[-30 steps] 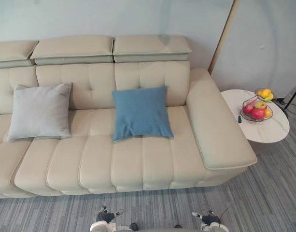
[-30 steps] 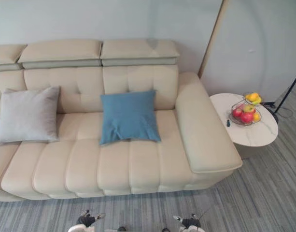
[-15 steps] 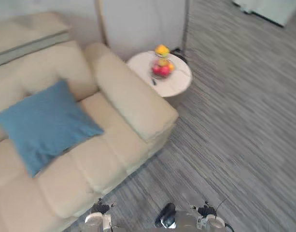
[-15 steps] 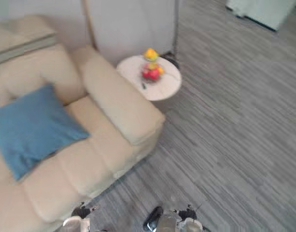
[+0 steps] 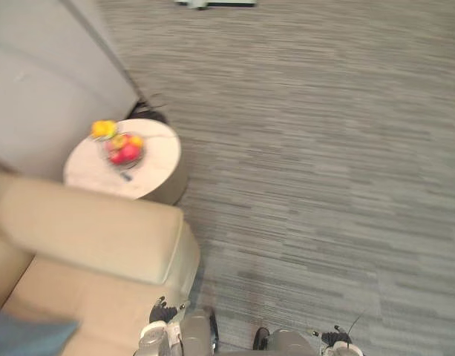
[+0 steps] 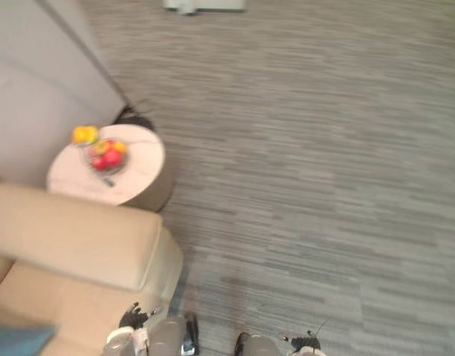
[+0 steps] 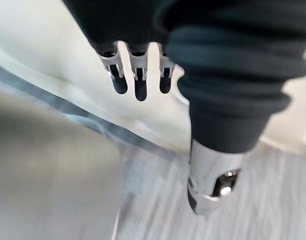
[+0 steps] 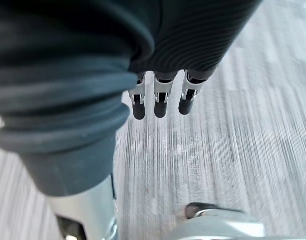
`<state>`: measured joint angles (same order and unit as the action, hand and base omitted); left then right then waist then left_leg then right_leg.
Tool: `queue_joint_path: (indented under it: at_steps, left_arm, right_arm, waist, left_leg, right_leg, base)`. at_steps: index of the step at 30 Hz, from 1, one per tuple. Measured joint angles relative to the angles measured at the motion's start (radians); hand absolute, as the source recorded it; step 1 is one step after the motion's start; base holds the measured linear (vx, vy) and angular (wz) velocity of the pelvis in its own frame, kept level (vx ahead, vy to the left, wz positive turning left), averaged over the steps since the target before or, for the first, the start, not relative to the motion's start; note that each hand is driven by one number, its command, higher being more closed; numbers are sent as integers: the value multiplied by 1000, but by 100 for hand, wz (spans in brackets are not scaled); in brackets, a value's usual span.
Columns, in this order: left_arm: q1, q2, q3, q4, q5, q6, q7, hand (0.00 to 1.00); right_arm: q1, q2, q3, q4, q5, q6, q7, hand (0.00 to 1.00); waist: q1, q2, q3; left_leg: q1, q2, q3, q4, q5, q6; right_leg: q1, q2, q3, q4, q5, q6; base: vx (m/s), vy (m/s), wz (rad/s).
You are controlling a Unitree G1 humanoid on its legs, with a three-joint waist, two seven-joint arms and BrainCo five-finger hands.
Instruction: Pick up cushions and gather them together orderly.
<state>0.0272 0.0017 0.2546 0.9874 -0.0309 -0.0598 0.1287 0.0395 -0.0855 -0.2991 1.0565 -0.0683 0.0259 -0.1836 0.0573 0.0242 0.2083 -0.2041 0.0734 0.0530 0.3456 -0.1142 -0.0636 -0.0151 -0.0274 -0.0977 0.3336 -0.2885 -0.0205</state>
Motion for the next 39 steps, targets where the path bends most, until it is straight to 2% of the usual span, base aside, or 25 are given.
queue_joint_path:
  at_steps: [3, 4, 6, 8, 11, 13, 14, 15, 16, 18, 20, 21, 22, 23, 24, 25, 27, 28, 29, 31, 32, 34, 36, 37, 39]
  left_arm:
    - [-2, 22, 5, 7, 0, 4, 0, 0]
    - [-3, 24, 5, 8, 0, 7, 0, 0]
    - [-4, 26, 3, 26, 0, 11, 0, 0]
    - [-4, 28, -5, 31, 1, 17, -1, 0]
    - [-5, 42, -59, 47, 2, 24, -1, 0]
    - [-13, 56, -90, 58, 2, 27, 0, 0]
    - [-17, 58, -94, 67, 2, 28, 0, 0]
    - [-20, 68, -98, 81, 1, 28, -1, 0]
    - [-26, 71, -98, 87, 6, 27, -1, 0]
    - [-25, 52, -112, 97, 19, 27, -3, 0]
    - [-27, 44, -127, 87, 30, 27, -5, 0]
    - [-35, 42, -116, 82, 29, 26, -5, 0]
    - [-36, 42, -117, 72, 29, 25, -4, 0]
    - [-36, 41, -117, 65, 29, 25, -3, 0]
    - [-36, 42, -124, 57, 29, 24, -3, 0]
    - [-36, 42, -125, 53, 29, 24, -3, 0]
    - [-36, 28, -125, 21, 28, 24, -1, 0]
    - [-36, 25, -123, 16, 29, 23, -1, 0]
    - [-34, 22, -122, 3, 28, 23, 0, 0]
    - [-32, 21, -122, 2, 26, 20, 0, 0]
    - [-33, 24, -121, 2, 28, 21, 0, 0]
    - [-33, 41, -108, -2, 26, 23, -1, 0]
    - [-33, 36, -94, -4, 26, 24, 1, 0]
    - [-32, 40, -99, 5, 28, 25, 1, 0]
    - [-30, 52, -127, 25, 28, 33, 1, 0]
  right_arm:
    - [15, 27, -1, -25, -1, -1, -9, 0]
    - [12, 29, -2, -25, -1, -1, -9, 0]
    - [-10, 57, 1, -34, -1, -5, -5, 0]
    - [-17, 83, 6, -40, -5, -9, 1, 0]
    - [-45, 74, 30, -29, -9, -14, 9, 0]
    - [-80, 68, 37, -10, -8, -15, 9, 0]
    - [-84, 66, 37, -9, -9, -15, 9, 0]
    - [-81, 67, 37, -7, -8, -16, 8, 0]
    - [-80, 60, 35, 1, -7, -17, 8, 0]
    - [-86, 30, 37, 26, 1, -21, 7, 0]
    - [-80, 15, 28, 29, 20, -20, 3, 0]
    - [-75, 6, 30, 26, 31, -21, -3, 0]
    - [-71, 1, 28, 29, 36, -17, -13, 0]
    - [-69, 2, 28, 30, 43, -17, -16, 0]
    - [-64, 3, 28, 34, 52, -17, -19, 0]
    - [-65, 4, 28, 35, 52, -17, -20, 0]
    - [-60, 9, 24, 32, 71, -17, -26, 0]
    - [-58, 11, 24, 30, 71, -17, -27, 0]
    - [-56, 24, 15, 26, 73, -18, -32, 0]
    - [-53, 32, 5, 25, 76, -18, -34, 0]
    - [-50, 42, 5, 17, 90, -18, -34, 0]
    - [-34, 73, -13, 12, 89, -18, -33, 0]
    - [-16, 84, -15, -15, 88, -16, -32, 0]
    - [-19, 79, -13, -35, 86, -19, -30, 0]
    - [-17, 75, -12, -56, 86, -20, -27, 0]
  waist:
    - [1, -47, -23]
    - [1, -49, -24]
    - [3, -51, -27]
    - [4, -50, -27]
    - [-3, -30, -29]
    - [-5, -24, -26]
    - [-6, -23, -25]
    - [-9, -38, -26]
    - [-10, -37, -23]
    - [-9, -2, -27]
    - [-22, 13, -22]
    - [-25, 30, -8]
    - [-18, 32, 0]
    - [-15, 31, 1]
    - [-14, 24, 7]
    - [-13, 23, 8]
    - [0, 18, 12]
    - [3, 18, 12]
    - [9, 17, 12]
    - [22, 14, 7]
    - [28, 4, -4]
    - [32, -41, -16]
    - [57, -47, -19]
    - [50, -45, -18]
    - [27, -44, -16]
  left_leg:
    - [35, 6, 139, 10, -47, 25]
    - [42, 6, 153, 8, -47, 26]
    - [130, 7, 249, -42, -52, 34]
    - [177, 8, 289, -71, -52, 34]
    - [225, 33, 353, -122, -52, 34]
    - [246, 69, 418, -158, -52, 33]
    - [249, 75, 425, -158, -51, 33]
    - [274, 80, 455, -157, -51, 24]
    - [298, 89, 460, -154, -60, -5]
    - [301, 152, 458, -78, -64, -10]
    - [233, 230, 437, 119, -63, -8]
    - [141, 310, 364, 359, -44, 58]
    - [95, 311, 289, 478, -90, 37]
    - [81, 296, 264, 495, -109, 22]
    - [49, 238, 217, 485, -142, -6]
    - [38, 218, 207, 467, -148, -9]
    - [-35, 93, 158, 263, -155, -1]
    - [-46, 73, 147, 219, -149, 2]
    - [-65, 8, 91, -10, -78, -1]
    - [-62, -4, 72, -52, 13, 10]
    - [-45, -13, 83, -60, 65, 35]
    - [-45, -17, 137, -24, 9, 54]
    - [4, -1, 203, 15, -70, 61]
    - [65, -2, 226, 14, -108, 66]
    - [144, -6, 237, 5, -152, 66]
  right_leg:
    - [-14, -38, 64, -16, 12, 33]
    - [-14, -41, 69, -20, 17, 40]
    - [-14, -67, 44, -8, 44, 83]
    - [-27, -83, -4, 33, 46, 87]
    - [-89, -133, -242, 98, 45, 88]
    - [-157, -225, -492, 135, 40, 66]
    - [-163, -239, -523, 130, 44, 60]
    - [-165, -273, -585, 57, 117, 19]
    - [-153, -255, -563, 57, 143, 17]
    - [-139, -190, -520, 33, 118, -2]
    - [-116, -141, -504, 0, 102, -16]
    - [-75, -87, -476, -29, 85, -30]
    - [-39, -62, -448, -38, 65, -47]
    - [-25, -56, -438, -46, 61, -49]
    - [15, -53, -414, -63, 56, -50]
    - [24, -53, -405, -69, 55, -50]
    - [72, -51, -341, -114, 54, -45]
    - [74, -51, -330, -117, 53, -43]
    - [86, -47, -286, -133, 42, -13]
    - [95, -42, -246, -138, 32, 6]
    - [112, -41, -202, -170, 32, 26]
    - [120, -69, -170, -177, 38, 60]
    - [61, -103, -138, 11, 25, 90]
    - [-47, -156, -143, 297, 42, 130]
    - [-139, -221, -183, 539, 46, 137]
  base:
    - [382, 191, -131]
    - [294, 132, -124]
    - [221, 84, -120]
    - [144, 22, -98]
    - [120, -59, -96]
    - [90, -148, -110]
    - [95, -180, -93]
    - [135, -215, -74]
    - [144, -230, -90]
    - [155, -322, -84]
    - [147, -324, -54]
    - [130, -209, -64]
    - [167, -226, -71]
    - [201, -85, -76]
    - [132, -50, -53]
    - [224, -57, -72]
    - [257, -7, -78]
    - [312, 81, -97]
    - [266, 94, -83]
    - [282, 112, -85]
    - [430, 123, -74]
    - [472, 102, -73]
    - [530, 132, -92]
    - [409, 128, -67]
    - [415, 75, -28]
